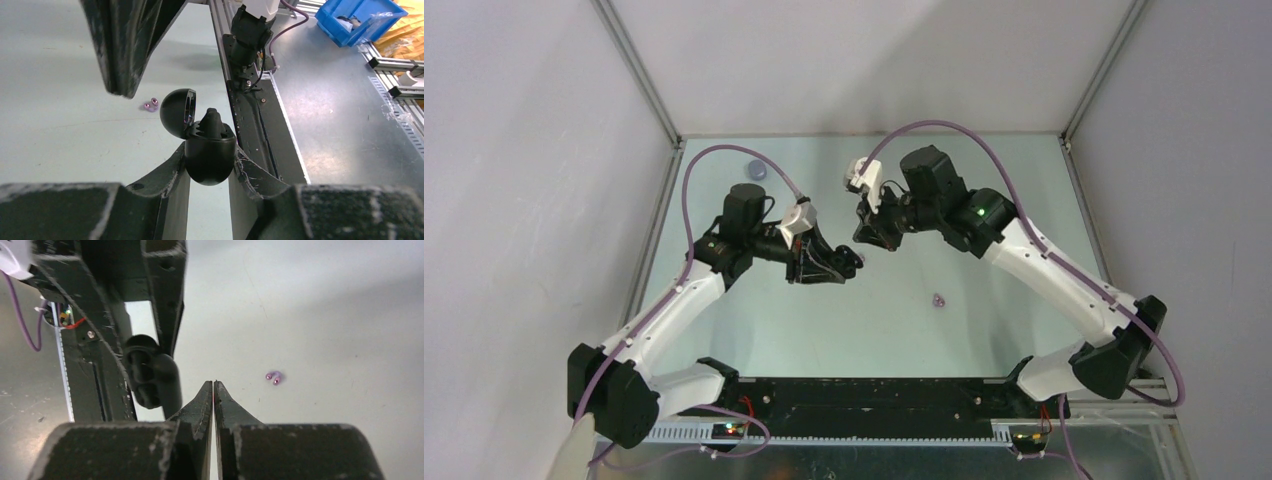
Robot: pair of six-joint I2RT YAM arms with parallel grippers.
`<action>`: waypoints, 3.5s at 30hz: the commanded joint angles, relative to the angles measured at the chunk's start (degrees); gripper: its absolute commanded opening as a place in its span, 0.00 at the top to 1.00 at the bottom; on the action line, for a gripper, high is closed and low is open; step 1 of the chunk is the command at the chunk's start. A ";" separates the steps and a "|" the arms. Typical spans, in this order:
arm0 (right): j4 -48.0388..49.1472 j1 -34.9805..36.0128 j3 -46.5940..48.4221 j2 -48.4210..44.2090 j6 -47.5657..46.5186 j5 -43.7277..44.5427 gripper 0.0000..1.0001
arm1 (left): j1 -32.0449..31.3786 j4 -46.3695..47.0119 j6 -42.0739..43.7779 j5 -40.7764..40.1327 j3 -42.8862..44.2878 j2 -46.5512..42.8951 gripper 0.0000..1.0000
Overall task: Insert the wireless bluetooth earbuds into the charging case
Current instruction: Adjust the left earbud in the left side groove of the charging case, then close the charging case with the earbuds inside, then pass from the left arm to the right
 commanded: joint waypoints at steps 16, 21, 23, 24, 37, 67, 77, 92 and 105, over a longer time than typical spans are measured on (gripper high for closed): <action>-10.72 5.02 3.94 -1.94 -11.23 -7.14 0.94 | -0.29 0.32 1.78 0.53 1.97 -0.84 1.00; -7.93 1.69 4.10 -3.52 -9.70 -2.03 0.82 | -0.22 0.30 1.89 0.32 1.78 -0.95 1.00; -6.92 -1.80 3.67 -4.26 -8.95 0.07 0.69 | -0.25 0.28 1.99 -0.40 1.75 -1.05 1.00; -6.70 -3.27 3.38 -4.42 -8.71 0.17 0.59 | -0.27 0.34 2.05 -1.11 1.68 -1.06 1.00; 6.46 -9.54 -8.86 -8.82 -1.41 -23.76 0.40 | -0.21 17.88 -14.32 -5.37 -2.27 -0.61 1.00; 9.14 -7.10 -9.99 -4.49 -0.83 -25.79 0.64 | -0.23 33.33 -25.95 -3.97 -6.91 0.74 1.00; 8.91 -6.12 -10.00 -3.80 -1.05 -27.02 0.61 | -0.28 32.37 -25.26 -3.63 -6.52 0.91 1.00; 9.16 -3.29 -9.57 -2.18 -0.71 -21.89 0.73 | -0.32 30.16 -24.19 -5.21 -5.76 0.82 0.97; 7.62 -5.00 -9.03 -3.62 -1.66 -21.62 0.95 | -0.30 28.11 -22.86 -6.75 -5.33 0.62 0.13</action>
